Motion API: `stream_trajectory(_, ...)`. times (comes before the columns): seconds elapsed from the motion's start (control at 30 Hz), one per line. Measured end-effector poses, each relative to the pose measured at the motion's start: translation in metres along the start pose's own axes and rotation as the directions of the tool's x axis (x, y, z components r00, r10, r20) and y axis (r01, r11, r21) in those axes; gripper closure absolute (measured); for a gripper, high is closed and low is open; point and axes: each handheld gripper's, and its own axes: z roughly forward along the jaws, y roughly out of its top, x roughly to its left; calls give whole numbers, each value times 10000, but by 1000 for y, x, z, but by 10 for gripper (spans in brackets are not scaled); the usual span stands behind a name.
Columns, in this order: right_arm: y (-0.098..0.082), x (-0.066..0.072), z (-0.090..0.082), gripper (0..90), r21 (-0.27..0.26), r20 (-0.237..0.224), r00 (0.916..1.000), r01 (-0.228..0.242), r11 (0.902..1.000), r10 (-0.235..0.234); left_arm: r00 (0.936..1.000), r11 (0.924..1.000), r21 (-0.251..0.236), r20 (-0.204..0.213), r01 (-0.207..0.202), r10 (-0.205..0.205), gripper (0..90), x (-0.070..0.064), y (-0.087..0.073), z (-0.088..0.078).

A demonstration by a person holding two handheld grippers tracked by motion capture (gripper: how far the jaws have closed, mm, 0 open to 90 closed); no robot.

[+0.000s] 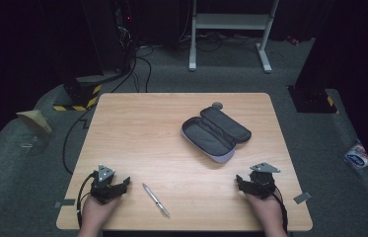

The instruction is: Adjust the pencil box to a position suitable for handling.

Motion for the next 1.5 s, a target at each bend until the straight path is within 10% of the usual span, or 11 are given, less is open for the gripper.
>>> stream_trajectory(0.77,10,15,-16,311,-976,-670,9944,752,9924,-820,10000,10000,9,43,-44,44,297,0,0,0)
stream_trajectory(1.5,58,55,-12,326,-1504,-1490,9782,1224,9810,-1449,10000,10000,-2,0,5,-5,296,-1,0,0)
